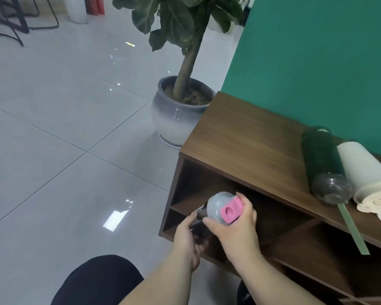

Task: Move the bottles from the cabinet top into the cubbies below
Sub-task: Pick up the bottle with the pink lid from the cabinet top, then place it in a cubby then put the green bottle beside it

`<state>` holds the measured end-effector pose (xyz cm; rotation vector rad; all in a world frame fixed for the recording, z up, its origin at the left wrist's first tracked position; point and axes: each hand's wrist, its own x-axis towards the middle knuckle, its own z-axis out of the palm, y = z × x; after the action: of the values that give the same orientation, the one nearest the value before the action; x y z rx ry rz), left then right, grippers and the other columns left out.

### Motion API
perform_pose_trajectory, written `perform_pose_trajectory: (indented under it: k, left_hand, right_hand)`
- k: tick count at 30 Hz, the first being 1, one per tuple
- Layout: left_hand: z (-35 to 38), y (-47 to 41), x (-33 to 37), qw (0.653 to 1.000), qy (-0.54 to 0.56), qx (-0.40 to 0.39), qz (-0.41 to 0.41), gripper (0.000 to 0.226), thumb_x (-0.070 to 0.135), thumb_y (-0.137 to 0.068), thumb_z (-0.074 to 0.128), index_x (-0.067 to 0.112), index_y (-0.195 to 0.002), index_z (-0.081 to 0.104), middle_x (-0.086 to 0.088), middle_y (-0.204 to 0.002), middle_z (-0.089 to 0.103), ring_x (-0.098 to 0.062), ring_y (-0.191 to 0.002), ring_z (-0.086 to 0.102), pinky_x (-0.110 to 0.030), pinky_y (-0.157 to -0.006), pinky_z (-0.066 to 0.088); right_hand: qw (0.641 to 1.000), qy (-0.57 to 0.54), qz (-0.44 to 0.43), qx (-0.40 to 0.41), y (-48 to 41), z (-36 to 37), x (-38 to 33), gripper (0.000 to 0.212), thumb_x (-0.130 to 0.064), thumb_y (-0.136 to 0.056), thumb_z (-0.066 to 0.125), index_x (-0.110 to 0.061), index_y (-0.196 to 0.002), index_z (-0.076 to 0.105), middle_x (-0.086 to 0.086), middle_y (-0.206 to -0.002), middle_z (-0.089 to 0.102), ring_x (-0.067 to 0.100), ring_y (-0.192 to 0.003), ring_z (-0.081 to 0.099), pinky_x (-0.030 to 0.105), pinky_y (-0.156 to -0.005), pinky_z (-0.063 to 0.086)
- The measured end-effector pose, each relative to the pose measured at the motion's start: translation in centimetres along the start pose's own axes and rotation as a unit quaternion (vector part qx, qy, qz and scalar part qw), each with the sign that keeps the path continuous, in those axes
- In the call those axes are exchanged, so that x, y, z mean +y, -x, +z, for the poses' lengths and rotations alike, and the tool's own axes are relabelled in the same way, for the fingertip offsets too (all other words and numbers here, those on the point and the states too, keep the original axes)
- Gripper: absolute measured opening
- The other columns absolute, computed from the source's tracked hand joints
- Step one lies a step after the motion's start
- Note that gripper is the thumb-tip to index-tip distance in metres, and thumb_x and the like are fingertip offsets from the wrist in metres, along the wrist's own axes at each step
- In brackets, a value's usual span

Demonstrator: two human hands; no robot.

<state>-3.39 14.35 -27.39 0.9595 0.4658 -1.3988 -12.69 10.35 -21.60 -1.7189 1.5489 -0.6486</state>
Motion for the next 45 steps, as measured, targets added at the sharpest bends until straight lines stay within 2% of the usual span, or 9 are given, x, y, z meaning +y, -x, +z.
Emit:
perform_pose_trajectory:
  k: [4, 12, 18, 22, 25, 31, 38, 41, 45]
  left_hand:
    - [0.6, -2.4, -0.1, 0.998, 0.053, -0.007, -0.013, 0.049, 0.036, -0.087, 0.070, 0.004, -0.125, 0.071, -0.024, -0.131, 0.070, -0.040, -0.117, 0.069, -0.054, -0.109, 0.049]
    - [1.1, -6.0, 1.3, 0.993, 0.109, 0.034, 0.011, 0.061, 0.065, -0.098, 0.041, 0.015, -0.115, 0.071, -0.010, -0.105, 0.075, -0.025, -0.098, 0.069, -0.042, -0.105, 0.048]
    - [0.9, -7.3, 2.1, 0.995, 0.091, 0.029, 0.009, 0.085, 0.075, -0.093, 0.034, 0.020, -0.158, 0.042, -0.006, -0.160, 0.047, -0.024, -0.146, 0.045, -0.044, -0.121, 0.034]
    - [1.4, -6.6, 2.7, 0.996, 0.083, 0.021, 0.012, 0.083, 0.074, -0.094, 0.035, 0.018, -0.156, 0.044, -0.004, -0.152, 0.052, -0.020, -0.132, 0.054, -0.037, -0.106, 0.041]
    - [1.5, -6.4, 2.9, 0.996, 0.081, 0.020, 0.013, 0.082, 0.075, -0.093, 0.037, 0.025, -0.158, 0.041, -0.002, -0.164, 0.041, -0.020, -0.148, 0.042, -0.040, -0.117, 0.034]
    - [1.4, -6.6, 3.1, 0.997, 0.081, 0.005, 0.018, 0.088, 0.077, -0.092, 0.034, 0.025, -0.163, 0.030, -0.001, -0.170, 0.028, -0.019, -0.156, 0.027, -0.042, -0.123, 0.023]
    - [0.5, -5.6, 1.7, 0.999, -0.014, 0.048, 0.021, 0.077, 0.070, -0.097, 0.032, 0.019, -0.150, 0.054, -0.007, -0.155, 0.054, -0.027, -0.145, 0.046, -0.046, -0.122, 0.030]
    - [0.9, -3.6, 0.6, 0.996, -0.061, 0.060, 0.000, 0.070, 0.062, -0.101, 0.037, 0.014, -0.149, 0.052, -0.009, -0.153, 0.055, -0.031, -0.144, 0.047, -0.047, -0.122, 0.033]
    - [2.2, -1.3, -0.7, 0.994, -0.096, 0.035, -0.024, 0.073, 0.062, -0.099, 0.041, 0.013, -0.153, 0.045, -0.014, -0.151, 0.056, -0.034, -0.144, 0.047, -0.053, -0.121, 0.033]
  right_hand:
    - [0.999, 0.027, -0.036, -0.002, -2.5, 1.8, -0.2, 0.108, -0.033, -0.057, 0.099, -0.034, -0.145, 0.037, -0.006, -0.139, 0.042, 0.020, -0.121, 0.056, 0.036, -0.092, 0.059]
    - [0.994, 0.052, -0.050, -0.077, -6.9, 4.9, -1.6, 0.106, -0.027, -0.059, 0.098, -0.026, -0.147, 0.039, -0.003, -0.146, 0.047, 0.017, -0.136, 0.049, 0.035, -0.111, 0.045]
    - [0.990, 0.082, -0.016, -0.109, -8.9, 5.5, -2.3, 0.090, -0.025, -0.061, 0.096, -0.021, -0.140, 0.052, -0.001, -0.135, 0.061, 0.021, -0.126, 0.060, 0.035, -0.107, 0.048]
    - [0.988, 0.081, -0.012, -0.130, -9.5, 5.5, -2.2, 0.075, -0.023, -0.063, 0.094, -0.025, -0.129, 0.059, -0.008, -0.117, 0.065, 0.016, -0.115, 0.065, 0.031, -0.101, 0.050]
    - [0.988, 0.081, -0.014, -0.134, -9.6, 5.6, -2.0, 0.075, -0.024, -0.062, 0.094, -0.025, -0.128, 0.059, -0.006, -0.120, 0.067, 0.016, -0.115, 0.066, 0.034, -0.103, 0.051]
    - [0.987, 0.087, -0.014, -0.138, -9.5, 5.4, -2.0, 0.089, -0.021, -0.061, 0.094, -0.021, -0.139, 0.052, -0.004, -0.130, 0.061, 0.017, -0.125, 0.060, 0.032, -0.108, 0.046]
    - [0.981, 0.068, -0.007, -0.180, -4.4, 0.5, 0.5, 0.113, -0.024, -0.076, 0.084, -0.048, -0.158, 0.011, -0.018, -0.162, 0.026, 0.007, -0.149, 0.026, 0.033, -0.122, 0.027]
    - [0.978, 0.000, -0.007, -0.207, -0.9, -3.2, 2.0, 0.091, -0.009, -0.082, 0.076, -0.055, -0.144, 0.027, -0.023, -0.142, 0.055, -0.002, -0.135, 0.047, 0.029, -0.116, 0.037]
    - [0.996, 0.015, -0.063, -0.058, 2.3, -9.5, 0.7, 0.058, -0.001, -0.084, 0.076, -0.049, -0.115, 0.062, -0.025, -0.106, 0.072, 0.006, -0.102, 0.067, 0.026, -0.096, 0.052]
